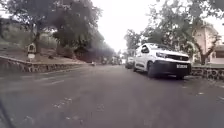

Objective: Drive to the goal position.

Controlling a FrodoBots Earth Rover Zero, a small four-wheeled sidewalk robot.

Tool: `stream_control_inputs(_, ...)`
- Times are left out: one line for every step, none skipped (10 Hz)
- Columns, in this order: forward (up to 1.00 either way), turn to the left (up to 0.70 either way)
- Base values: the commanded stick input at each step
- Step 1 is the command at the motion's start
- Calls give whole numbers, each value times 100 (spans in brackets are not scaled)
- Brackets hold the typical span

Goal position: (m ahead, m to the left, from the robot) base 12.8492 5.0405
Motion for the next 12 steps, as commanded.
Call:
stream_control_inputs(100,2)
stream_control_inputs(100,2)
stream_control_inputs(100,2)
stream_control_inputs(100,2)
stream_control_inputs(100,2)
stream_control_inputs(100,2)
stream_control_inputs(100,2)
stream_control_inputs(100,2)
stream_control_inputs(100,2)
stream_control_inputs(100,2)
stream_control_inputs(100,2)
stream_control_inputs(100,7)
